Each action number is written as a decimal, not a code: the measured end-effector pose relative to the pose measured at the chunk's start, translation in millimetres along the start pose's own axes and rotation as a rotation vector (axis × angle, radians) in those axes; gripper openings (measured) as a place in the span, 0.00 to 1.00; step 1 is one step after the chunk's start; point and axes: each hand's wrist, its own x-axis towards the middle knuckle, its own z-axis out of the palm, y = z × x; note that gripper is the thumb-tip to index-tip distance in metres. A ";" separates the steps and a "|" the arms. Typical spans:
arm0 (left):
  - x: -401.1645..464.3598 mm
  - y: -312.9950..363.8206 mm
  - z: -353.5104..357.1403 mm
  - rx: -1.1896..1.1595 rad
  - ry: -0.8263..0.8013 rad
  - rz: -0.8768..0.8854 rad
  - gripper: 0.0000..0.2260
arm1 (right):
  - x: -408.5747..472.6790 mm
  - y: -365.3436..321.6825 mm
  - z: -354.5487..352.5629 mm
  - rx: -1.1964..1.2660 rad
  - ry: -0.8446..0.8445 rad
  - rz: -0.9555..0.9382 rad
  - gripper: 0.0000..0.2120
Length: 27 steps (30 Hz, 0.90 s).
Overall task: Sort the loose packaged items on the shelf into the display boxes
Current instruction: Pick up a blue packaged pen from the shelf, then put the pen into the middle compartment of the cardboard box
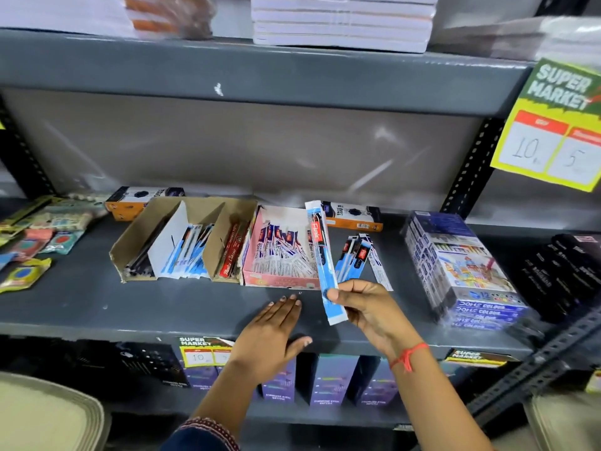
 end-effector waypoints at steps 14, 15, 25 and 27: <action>-58.4 -107.3 -12.9 -0.162 -0.007 -0.561 0.28 | 38.5 3.7 142.3 -0.168 -0.083 0.044 0.11; -60.0 -120.4 -17.2 -0.158 -0.007 -0.592 0.28 | 45.0 4.4 156.3 -0.182 -0.063 0.038 0.12; -69.9 -178.3 -15.8 -0.137 -0.035 -0.499 0.24 | 114.3 28.5 253.9 -0.557 0.204 0.014 0.12; -71.3 -179.9 -13.9 -0.149 0.001 -0.481 0.24 | 119.2 27.4 261.2 -0.744 0.313 -0.073 0.12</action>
